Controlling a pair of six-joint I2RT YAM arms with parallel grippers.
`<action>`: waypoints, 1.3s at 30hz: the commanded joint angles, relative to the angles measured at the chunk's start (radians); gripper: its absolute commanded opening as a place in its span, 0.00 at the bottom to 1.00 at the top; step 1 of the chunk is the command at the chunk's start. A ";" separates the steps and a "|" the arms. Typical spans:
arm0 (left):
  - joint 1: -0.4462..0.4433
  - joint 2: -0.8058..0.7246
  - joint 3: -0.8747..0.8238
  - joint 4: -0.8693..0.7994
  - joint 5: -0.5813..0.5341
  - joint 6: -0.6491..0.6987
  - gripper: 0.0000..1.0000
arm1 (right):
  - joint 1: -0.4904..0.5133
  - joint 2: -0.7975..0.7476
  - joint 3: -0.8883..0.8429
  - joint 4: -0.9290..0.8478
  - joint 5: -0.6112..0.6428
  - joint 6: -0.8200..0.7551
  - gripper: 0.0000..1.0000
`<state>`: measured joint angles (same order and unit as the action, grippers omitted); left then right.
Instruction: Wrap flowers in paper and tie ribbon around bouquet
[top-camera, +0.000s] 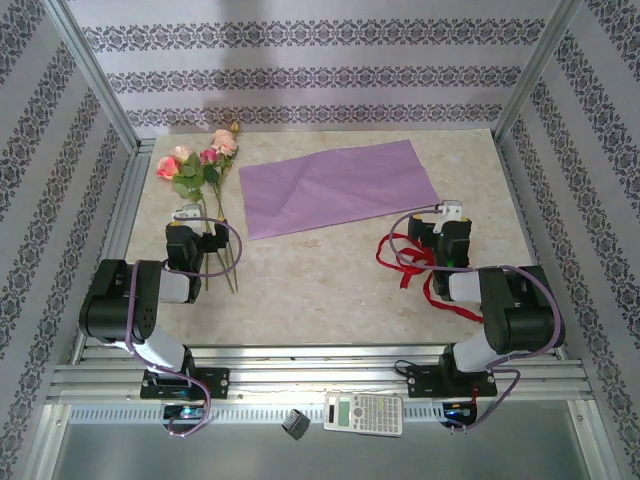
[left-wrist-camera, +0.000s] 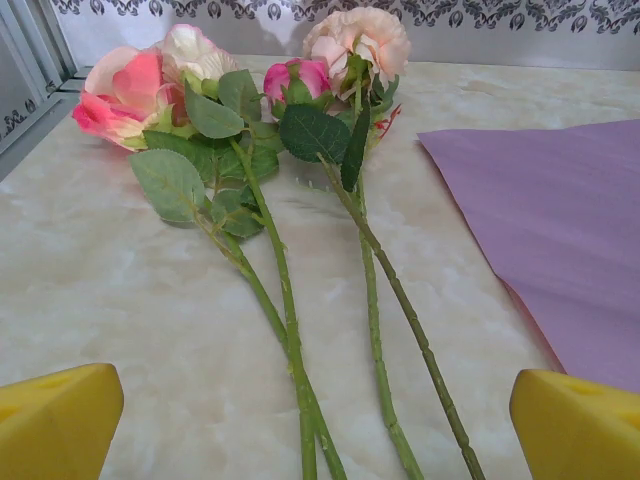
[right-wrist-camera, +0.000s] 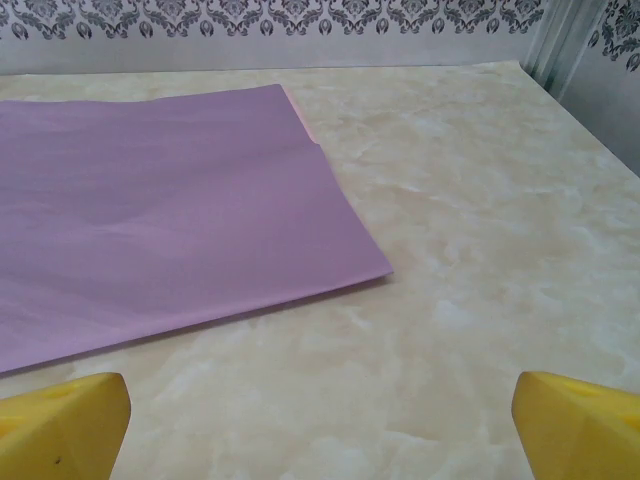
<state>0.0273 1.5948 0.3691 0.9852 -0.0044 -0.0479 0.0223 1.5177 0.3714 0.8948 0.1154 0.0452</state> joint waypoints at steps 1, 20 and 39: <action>-0.007 -0.009 0.001 -0.009 -0.010 0.017 0.99 | 0.005 -0.001 0.002 0.035 -0.005 -0.005 0.98; -0.008 -0.007 0.012 -0.033 0.030 0.032 0.99 | 0.004 0.000 0.001 0.035 -0.004 -0.005 0.98; -0.173 -0.435 0.561 -1.112 -0.272 -0.322 0.99 | 0.209 -0.520 0.275 -0.538 0.485 0.142 0.98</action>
<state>-0.1272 1.1538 0.7174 0.3511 -0.2436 -0.1417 0.2211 1.1091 0.4397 0.6834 0.4595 -0.0036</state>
